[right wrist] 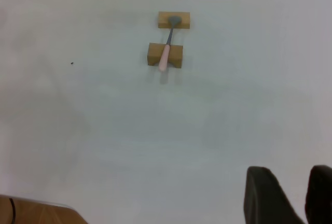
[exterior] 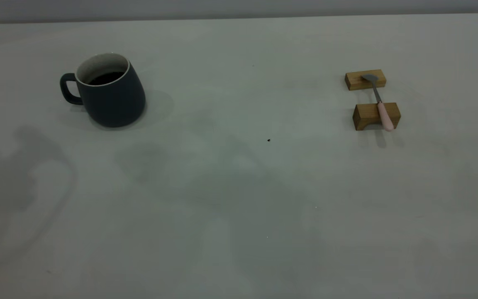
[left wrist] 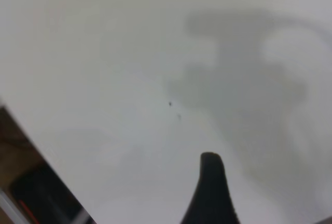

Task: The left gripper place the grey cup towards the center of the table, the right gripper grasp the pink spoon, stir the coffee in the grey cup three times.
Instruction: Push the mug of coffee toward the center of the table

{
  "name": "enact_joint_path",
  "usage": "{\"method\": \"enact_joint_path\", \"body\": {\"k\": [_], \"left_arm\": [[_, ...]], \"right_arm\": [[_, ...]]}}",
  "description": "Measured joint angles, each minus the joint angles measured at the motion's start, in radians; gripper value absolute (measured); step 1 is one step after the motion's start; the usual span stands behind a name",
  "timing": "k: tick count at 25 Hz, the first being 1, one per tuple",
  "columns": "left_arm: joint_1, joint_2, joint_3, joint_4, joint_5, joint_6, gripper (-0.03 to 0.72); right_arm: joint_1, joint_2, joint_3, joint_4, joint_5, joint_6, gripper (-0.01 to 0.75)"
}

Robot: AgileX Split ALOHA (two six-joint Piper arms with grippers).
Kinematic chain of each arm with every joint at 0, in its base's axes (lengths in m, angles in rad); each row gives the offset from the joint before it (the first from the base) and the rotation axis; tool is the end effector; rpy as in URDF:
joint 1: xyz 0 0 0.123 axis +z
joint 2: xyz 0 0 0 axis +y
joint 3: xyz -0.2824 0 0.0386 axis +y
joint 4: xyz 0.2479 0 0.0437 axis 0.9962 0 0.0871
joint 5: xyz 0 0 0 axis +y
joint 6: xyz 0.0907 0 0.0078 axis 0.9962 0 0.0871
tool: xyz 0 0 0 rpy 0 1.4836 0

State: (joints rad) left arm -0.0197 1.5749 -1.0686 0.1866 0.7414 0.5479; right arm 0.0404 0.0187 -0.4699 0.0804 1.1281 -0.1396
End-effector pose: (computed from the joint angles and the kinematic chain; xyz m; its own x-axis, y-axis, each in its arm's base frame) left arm 0.3145 0.0052 0.2407 -0.7265 0.6431 -0.2422 0.5544 0.7568 0.3463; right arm -0.0024 0.0065 0.2638 -0.5410 -0.1266 -0.8314 -0.1582 0.9863 -0.0472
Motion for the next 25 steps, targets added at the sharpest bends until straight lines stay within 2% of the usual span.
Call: {"method": "enact_joint_path", "body": {"k": [13, 17, 25], "left_arm": [[-0.105, 0.579, -0.432, 0.055, -0.002, 0.412, 0.625], [-0.123, 0.658, -0.491, 0.061, -0.024, 0.456, 0.596], [-0.123, 0.725, -0.495, 0.108, -0.070, 0.495, 0.588]], "right_arm": [[0.000, 0.000, 0.000, 0.000, 0.000, 0.000, 0.240], [0.000, 0.000, 0.000, 0.000, 0.000, 0.000, 0.240], [0.000, 0.000, 0.000, 0.000, 0.000, 0.000, 0.240]]}}
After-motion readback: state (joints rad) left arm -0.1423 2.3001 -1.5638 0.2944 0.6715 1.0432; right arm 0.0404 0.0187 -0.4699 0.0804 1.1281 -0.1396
